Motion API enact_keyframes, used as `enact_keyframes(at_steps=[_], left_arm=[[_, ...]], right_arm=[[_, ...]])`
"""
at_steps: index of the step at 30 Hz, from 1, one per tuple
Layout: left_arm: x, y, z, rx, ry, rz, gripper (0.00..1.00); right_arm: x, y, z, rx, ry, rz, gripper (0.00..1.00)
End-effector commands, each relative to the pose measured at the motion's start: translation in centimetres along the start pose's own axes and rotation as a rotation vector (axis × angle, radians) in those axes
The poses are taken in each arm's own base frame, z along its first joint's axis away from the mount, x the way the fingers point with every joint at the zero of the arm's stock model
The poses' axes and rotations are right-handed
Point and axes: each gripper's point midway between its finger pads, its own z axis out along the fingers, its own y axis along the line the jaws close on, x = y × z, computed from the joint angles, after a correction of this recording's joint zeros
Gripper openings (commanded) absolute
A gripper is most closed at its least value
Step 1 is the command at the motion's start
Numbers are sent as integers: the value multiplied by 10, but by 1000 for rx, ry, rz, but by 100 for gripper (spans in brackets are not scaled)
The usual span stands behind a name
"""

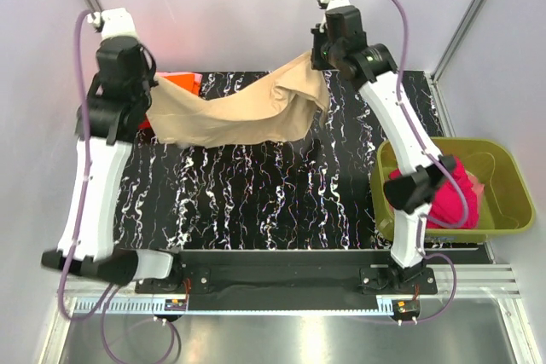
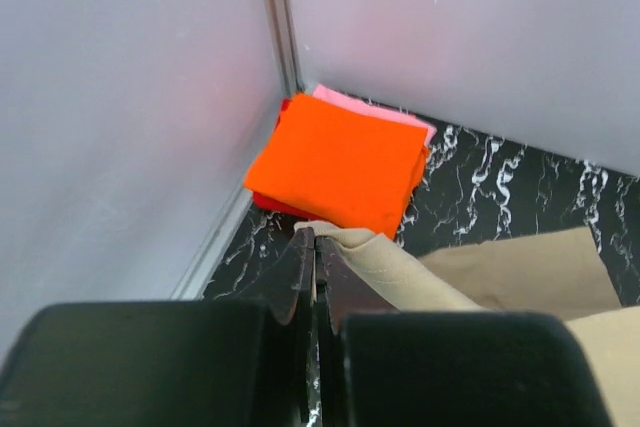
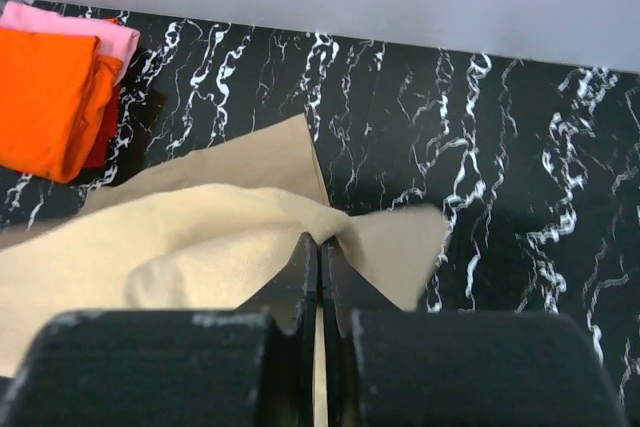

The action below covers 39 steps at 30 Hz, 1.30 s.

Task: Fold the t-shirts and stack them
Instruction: Flatten the tshirt out

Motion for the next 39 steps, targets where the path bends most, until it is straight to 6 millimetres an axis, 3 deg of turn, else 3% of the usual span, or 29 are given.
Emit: enact_keyframes(at_steps=[1, 2, 3, 4, 5, 6, 7, 8, 9, 10, 11, 12, 14, 15, 18, 21, 25, 26, 27, 32, 35, 39], left_arm=[[-22, -26, 14, 138, -28, -91, 0], [-29, -21, 14, 120, -37, -94, 0], [-48, -13, 6, 102, -78, -114, 0], [-52, -5, 1, 71, -84, -117, 0], [-51, 0, -6, 63, -77, -112, 0], [-36, 1, -4, 59, -43, -99, 0], [-35, 11, -24, 65, -64, -122, 0], [-20, 14, -28, 64, -42, -129, 0], [28, 11, -20, 61, 54, -103, 0], [32, 13, -41, 123, 18, -132, 0], [52, 12, -45, 148, 37, -128, 0], [94, 14, -50, 160, 90, -119, 0], [126, 22, -53, 140, 122, -123, 0], [153, 27, -57, 123, 153, -133, 0], [183, 32, -56, 94, 172, -165, 0], [189, 30, -52, 92, 184, -169, 0], [182, 43, -48, 15, 152, -172, 0], [180, 47, -47, -7, 139, -173, 0], [176, 51, -46, -32, 124, -176, 0], [170, 49, -37, -32, 124, -193, 0], [169, 60, -24, -97, 110, -199, 0], [155, 54, 6, -110, 124, -225, 0]], right_arm=[[-52, 10, -9, -62, -149, -33, 0], [-66, 12, -17, -76, -187, -32, 0], [-60, 16, -13, -95, -161, -40, 0], [-59, 18, -16, -107, -152, -44, 0], [-51, 20, -17, -120, -122, -46, 0], [-41, 20, -26, -136, -80, -44, 0], [-29, 21, -29, -140, -38, -23, 2], [6, 18, -32, -147, 64, -19, 4], [28, 18, -35, -167, 121, -13, 6], [51, 16, -36, -171, 177, -14, 8], [97, 4, -43, -144, 284, -24, 12], [119, -4, -47, -123, 332, -37, 15], [160, -22, -64, -78, 416, -51, 21], [167, -28, -70, -52, 423, -49, 23], [168, -28, -86, -67, 410, -34, 42], [166, -22, -89, -91, 409, 0, 45], [191, -7, -86, -147, 490, 87, 45], [209, -6, -80, -147, 536, 108, 44], [215, -5, -76, -139, 549, 145, 43], [254, 6, -66, -200, 634, 104, 45], [272, 12, -62, -257, 714, 74, 45], [294, 14, -58, -312, 804, 0, 46]])
